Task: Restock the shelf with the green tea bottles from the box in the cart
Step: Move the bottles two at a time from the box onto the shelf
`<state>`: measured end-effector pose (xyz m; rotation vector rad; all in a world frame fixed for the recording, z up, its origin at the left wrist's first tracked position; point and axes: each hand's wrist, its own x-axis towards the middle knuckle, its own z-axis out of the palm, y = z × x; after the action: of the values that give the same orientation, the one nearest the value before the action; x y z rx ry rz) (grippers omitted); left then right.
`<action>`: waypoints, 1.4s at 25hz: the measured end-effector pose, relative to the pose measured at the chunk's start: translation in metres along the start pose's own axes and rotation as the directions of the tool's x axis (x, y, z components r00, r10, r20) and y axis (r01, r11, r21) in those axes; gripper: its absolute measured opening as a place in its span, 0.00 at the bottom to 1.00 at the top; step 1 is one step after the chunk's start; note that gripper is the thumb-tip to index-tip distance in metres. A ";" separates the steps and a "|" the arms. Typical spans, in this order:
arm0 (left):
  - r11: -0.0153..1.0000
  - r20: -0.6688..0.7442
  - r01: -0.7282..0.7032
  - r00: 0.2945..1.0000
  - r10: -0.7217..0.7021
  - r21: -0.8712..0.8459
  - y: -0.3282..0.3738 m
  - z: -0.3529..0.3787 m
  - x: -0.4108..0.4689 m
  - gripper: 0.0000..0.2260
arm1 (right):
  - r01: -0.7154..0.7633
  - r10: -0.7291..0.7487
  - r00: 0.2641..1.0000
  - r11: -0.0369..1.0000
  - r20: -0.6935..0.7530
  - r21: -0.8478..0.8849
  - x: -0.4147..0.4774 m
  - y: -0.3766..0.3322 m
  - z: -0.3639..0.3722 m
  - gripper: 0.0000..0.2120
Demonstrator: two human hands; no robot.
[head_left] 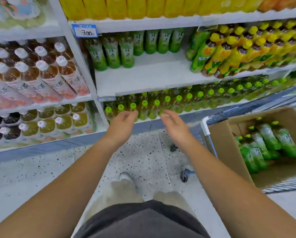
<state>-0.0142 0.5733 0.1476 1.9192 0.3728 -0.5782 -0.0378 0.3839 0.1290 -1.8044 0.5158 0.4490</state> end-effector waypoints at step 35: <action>0.954 0.591 -0.073 0.798 -0.120 0.292 0.128 0.535 -0.009 0.23 | -0.381 0.377 0.831 0.922 -0.408 0.074 -0.067 0.228 -0.488 0.24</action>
<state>-0.0770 0.0316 0.0712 1.8867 -0.1190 -1.2842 -0.1989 -0.1340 0.1202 -1.8132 1.1890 0.3293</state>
